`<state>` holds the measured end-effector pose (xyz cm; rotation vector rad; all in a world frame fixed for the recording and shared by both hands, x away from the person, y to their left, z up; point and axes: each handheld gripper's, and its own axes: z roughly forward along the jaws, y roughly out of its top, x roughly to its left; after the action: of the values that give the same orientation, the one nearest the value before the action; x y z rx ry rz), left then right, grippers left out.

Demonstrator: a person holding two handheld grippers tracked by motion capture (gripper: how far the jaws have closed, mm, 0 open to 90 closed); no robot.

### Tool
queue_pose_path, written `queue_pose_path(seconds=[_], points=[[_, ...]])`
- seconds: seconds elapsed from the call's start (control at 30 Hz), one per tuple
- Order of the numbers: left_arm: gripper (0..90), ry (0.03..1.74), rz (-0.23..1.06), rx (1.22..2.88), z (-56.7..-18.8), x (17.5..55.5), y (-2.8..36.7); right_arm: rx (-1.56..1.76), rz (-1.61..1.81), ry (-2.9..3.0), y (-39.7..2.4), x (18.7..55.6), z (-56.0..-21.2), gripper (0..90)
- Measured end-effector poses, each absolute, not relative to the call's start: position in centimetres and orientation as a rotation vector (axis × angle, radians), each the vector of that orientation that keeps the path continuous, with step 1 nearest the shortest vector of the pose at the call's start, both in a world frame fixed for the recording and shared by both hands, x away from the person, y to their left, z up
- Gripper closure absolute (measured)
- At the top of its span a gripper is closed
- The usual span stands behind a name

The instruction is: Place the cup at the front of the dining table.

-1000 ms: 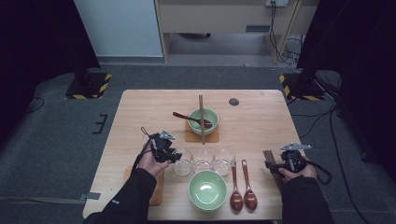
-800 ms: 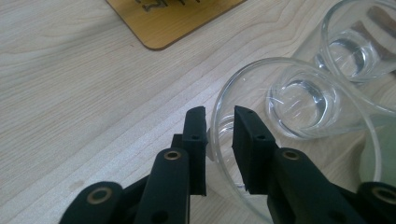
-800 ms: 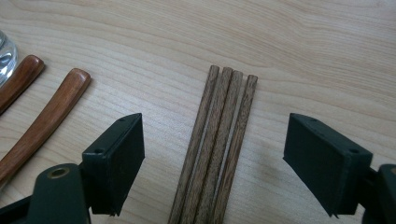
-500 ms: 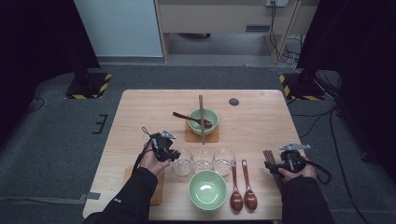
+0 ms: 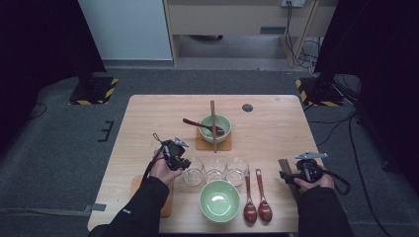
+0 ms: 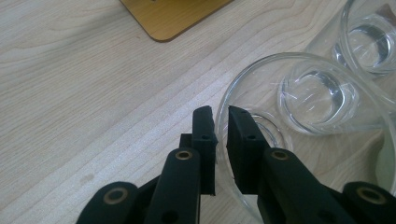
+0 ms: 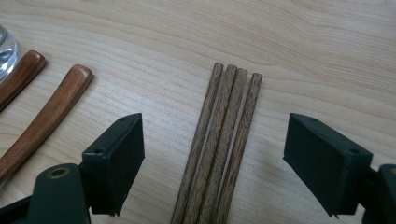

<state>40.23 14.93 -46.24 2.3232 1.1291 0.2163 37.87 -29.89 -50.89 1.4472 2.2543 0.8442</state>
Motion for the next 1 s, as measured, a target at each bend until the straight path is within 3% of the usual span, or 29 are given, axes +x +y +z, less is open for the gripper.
queue_pose_path(seconds=[1.0], points=[[82.6, 1.191, 0.239, 2.204, -45.8, 39.5, 17.7, 1.449, 0.847, 2.253, -29.9, 37.9, -51.0, 20.1]])
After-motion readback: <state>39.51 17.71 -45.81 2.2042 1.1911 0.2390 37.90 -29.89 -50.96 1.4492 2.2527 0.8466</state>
